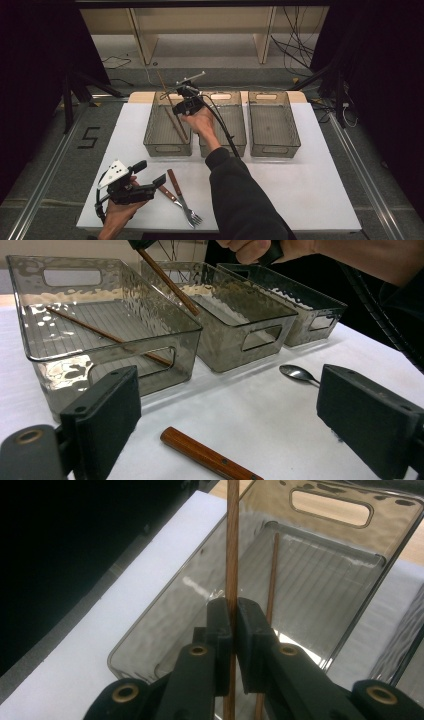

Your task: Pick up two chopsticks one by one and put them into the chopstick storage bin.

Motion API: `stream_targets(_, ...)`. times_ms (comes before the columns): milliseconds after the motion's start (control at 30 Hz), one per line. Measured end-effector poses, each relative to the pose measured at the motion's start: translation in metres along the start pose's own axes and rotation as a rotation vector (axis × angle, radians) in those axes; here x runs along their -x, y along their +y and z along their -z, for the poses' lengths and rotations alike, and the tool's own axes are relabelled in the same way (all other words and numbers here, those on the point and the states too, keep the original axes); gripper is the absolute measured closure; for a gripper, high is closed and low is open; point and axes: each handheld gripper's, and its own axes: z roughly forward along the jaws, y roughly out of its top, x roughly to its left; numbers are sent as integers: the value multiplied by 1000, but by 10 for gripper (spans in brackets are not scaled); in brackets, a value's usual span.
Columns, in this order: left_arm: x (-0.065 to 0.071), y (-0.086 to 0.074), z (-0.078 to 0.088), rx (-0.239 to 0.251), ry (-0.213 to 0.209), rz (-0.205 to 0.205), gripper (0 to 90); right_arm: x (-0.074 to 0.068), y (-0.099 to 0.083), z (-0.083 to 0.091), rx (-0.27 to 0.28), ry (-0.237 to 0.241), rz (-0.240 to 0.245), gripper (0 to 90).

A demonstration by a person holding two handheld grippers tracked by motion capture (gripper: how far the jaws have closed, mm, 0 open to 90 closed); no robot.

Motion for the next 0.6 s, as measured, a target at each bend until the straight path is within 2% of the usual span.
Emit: stream_targets(600, 0, 0, 0, 2, -3, 2, 101, -1, -3, -11, 1, -20, 12, 856)
